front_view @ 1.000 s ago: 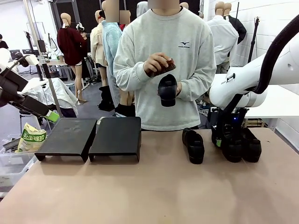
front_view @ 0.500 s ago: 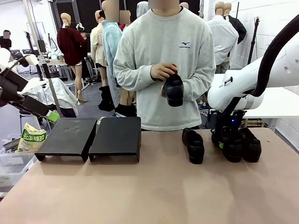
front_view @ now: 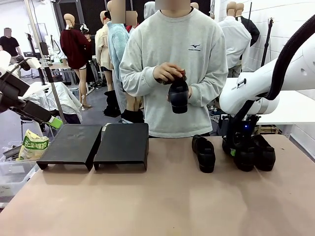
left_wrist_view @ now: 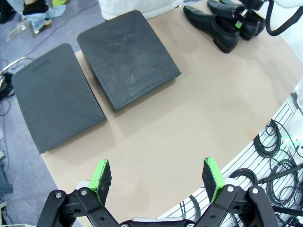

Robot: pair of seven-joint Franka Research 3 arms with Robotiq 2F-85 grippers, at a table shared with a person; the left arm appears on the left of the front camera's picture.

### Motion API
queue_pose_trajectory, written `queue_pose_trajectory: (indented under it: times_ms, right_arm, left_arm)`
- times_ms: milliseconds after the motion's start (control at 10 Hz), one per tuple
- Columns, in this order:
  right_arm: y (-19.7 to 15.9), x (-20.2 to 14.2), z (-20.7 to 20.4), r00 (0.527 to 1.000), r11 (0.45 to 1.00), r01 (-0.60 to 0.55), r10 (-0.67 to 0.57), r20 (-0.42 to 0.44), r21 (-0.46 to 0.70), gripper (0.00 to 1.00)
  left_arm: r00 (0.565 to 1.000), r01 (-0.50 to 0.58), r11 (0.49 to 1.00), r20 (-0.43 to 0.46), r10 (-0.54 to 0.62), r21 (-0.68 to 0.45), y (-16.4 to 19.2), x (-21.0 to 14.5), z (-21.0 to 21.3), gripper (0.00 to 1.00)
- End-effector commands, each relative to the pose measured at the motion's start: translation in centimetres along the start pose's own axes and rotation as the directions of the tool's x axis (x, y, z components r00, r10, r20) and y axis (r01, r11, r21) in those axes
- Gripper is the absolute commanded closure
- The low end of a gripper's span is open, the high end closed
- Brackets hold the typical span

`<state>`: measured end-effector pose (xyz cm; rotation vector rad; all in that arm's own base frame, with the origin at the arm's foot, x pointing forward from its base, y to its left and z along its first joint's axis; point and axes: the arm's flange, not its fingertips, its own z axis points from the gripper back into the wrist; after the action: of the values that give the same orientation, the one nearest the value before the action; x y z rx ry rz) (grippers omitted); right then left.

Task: Organize the shoes by placing them on the stand.
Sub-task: Pick up one Shoe and place it in the middle of the table.

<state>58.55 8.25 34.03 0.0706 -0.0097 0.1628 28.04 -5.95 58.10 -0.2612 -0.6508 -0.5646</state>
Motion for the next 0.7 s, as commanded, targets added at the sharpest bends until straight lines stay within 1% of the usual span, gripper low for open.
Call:
queue_pose_trajectory:
  times_ms: [0, 100, 200, 400, 500, 600]
  right_arm:
    - [0.1, 0.2, -0.3, 1.000, 1.000, 0.016, -0.016, 0.007, -0.025, 1.00]
    - [0.0, 0.0, 0.0, 1.000, 1.000, 0.000, 0.000, 0.000, 0.000, 1.00]
    - [1.5, -2.3, 1.8, 0.997, 0.998, 0.066, -0.065, 0.052, -0.022, 1.00]
    - [4.3, -7.5, 5.4, 0.964, 0.966, 0.224, -0.200, 0.174, -0.132, 1.00]
    - [5.4, -9.8, 6.3, 0.957, 0.959, 0.254, -0.231, 0.178, -0.123, 1.00]
    - [6.9, -12.4, 6.6, 0.927, 0.924, 0.352, -0.322, 0.192, -0.149, 1.00]
  left_arm:
    - [1.000, 0.007, 1.000, -0.008, -0.007, 0.003, 0.3, -0.2, 0.1, 0.00]
    - [1.000, 0.007, 1.000, -0.008, -0.007, 0.003, 0.3, -0.2, 0.1, 0.00]
    - [1.000, 0.007, 1.000, -0.008, -0.007, 0.003, 0.3, -0.2, 0.1, 0.00]
    - [1.000, 0.007, 1.000, -0.008, -0.007, 0.003, 0.3, -0.2, 0.1, 0.00]
    - [1.000, 0.007, 1.000, -0.008, -0.007, 0.003, 0.3, -0.2, 0.1, 0.00]
    - [1.000, 0.007, 1.000, -0.008, -0.007, 0.003, 0.3, -0.2, 0.1, 0.00]
